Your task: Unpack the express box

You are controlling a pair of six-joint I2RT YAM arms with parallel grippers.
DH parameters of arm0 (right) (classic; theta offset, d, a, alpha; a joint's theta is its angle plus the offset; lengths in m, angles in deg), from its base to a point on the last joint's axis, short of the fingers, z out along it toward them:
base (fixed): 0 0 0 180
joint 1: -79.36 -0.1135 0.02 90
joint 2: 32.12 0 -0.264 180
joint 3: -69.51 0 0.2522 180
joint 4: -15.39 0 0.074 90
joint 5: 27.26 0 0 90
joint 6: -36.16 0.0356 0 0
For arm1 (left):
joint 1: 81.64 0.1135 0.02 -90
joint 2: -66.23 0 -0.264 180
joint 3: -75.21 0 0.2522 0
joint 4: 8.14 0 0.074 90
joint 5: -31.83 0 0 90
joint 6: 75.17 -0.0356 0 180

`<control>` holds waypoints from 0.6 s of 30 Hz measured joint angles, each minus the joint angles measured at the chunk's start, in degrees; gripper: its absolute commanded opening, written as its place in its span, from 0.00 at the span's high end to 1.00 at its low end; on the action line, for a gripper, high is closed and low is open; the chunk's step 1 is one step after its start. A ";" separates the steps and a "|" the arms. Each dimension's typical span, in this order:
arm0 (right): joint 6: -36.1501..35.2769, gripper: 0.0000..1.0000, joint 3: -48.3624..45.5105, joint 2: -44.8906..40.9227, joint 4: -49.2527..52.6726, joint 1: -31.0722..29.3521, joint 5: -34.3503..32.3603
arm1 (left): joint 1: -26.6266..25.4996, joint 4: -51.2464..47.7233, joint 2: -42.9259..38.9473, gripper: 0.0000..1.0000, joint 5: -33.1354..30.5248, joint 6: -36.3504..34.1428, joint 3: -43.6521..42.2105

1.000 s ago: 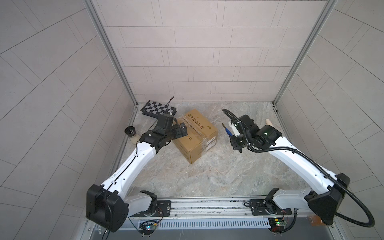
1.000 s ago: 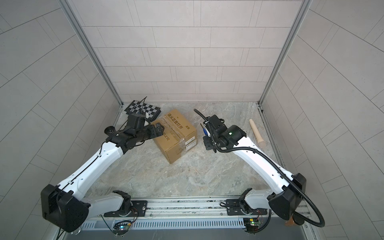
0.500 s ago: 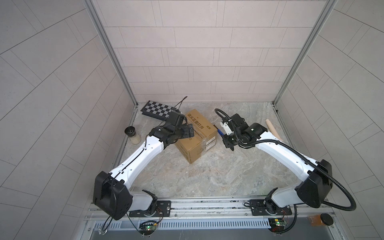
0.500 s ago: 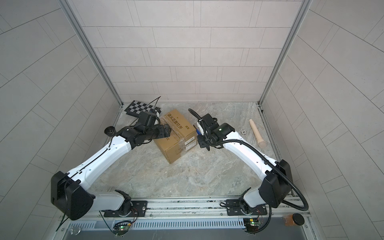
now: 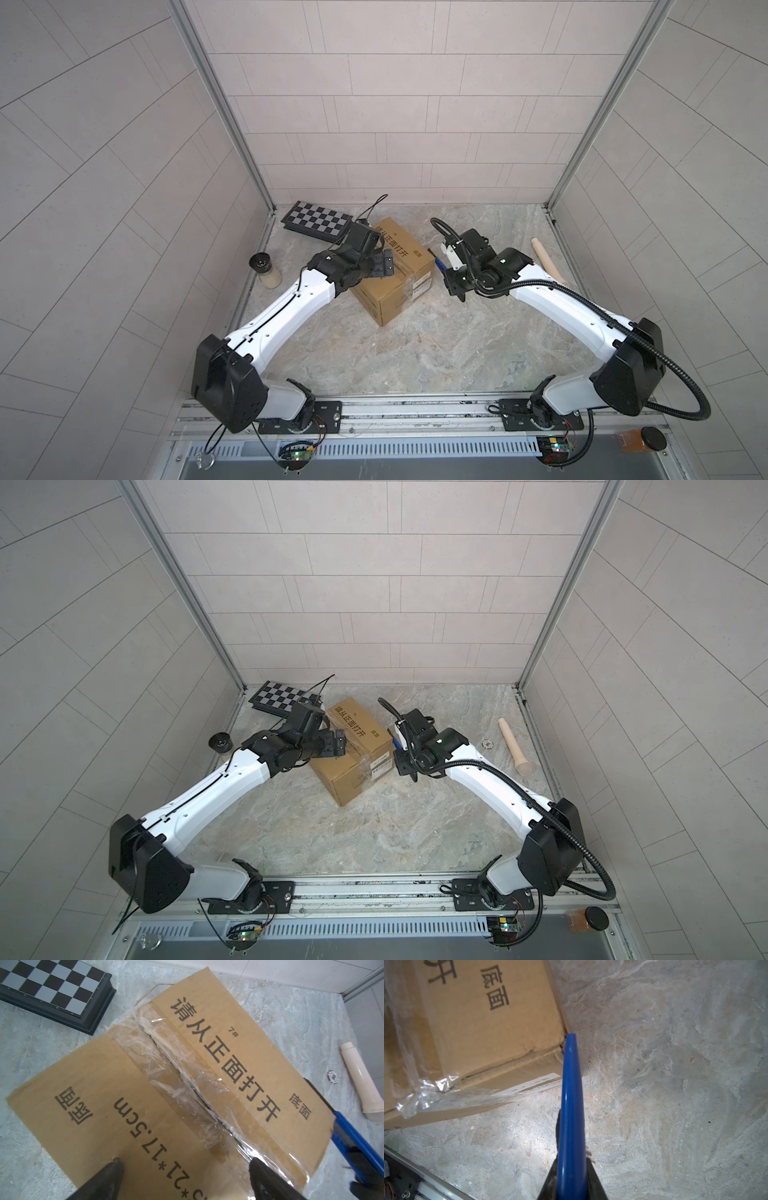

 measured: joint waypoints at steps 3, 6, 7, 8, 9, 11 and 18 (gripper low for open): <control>-0.04 1.00 -0.33 0.00 -1.16 -0.55 1.62 | -0.59 1.84 -1.44 0.00 4.13 0.85 0.07; -0.04 1.00 -1.16 0.00 -1.86 -0.96 2.91 | -1.01 3.02 -2.54 0.00 7.04 1.88 0.94; -0.04 1.00 -1.49 0.00 -2.12 -0.96 3.13 | -1.01 3.50 -2.75 0.00 7.65 2.12 1.42; -0.02 1.00 -1.70 0.00 -2.38 -0.96 3.17 | -1.01 3.80 -2.78 0.00 8.17 2.51 1.95; 0.00 1.00 -1.90 0.00 -2.58 -0.94 3.17 | -1.01 4.09 -2.75 0.00 8.59 2.89 2.45; 0.00 1.00 -2.16 0.00 -2.91 -0.94 3.23 | -1.01 4.42 -2.40 0.00 9.05 3.43 3.15; 0.02 1.00 -2.71 -0.04 -3.54 -0.94 3.26 | -0.98 3.48 -1.20 0.00 9.75 6.29 1.44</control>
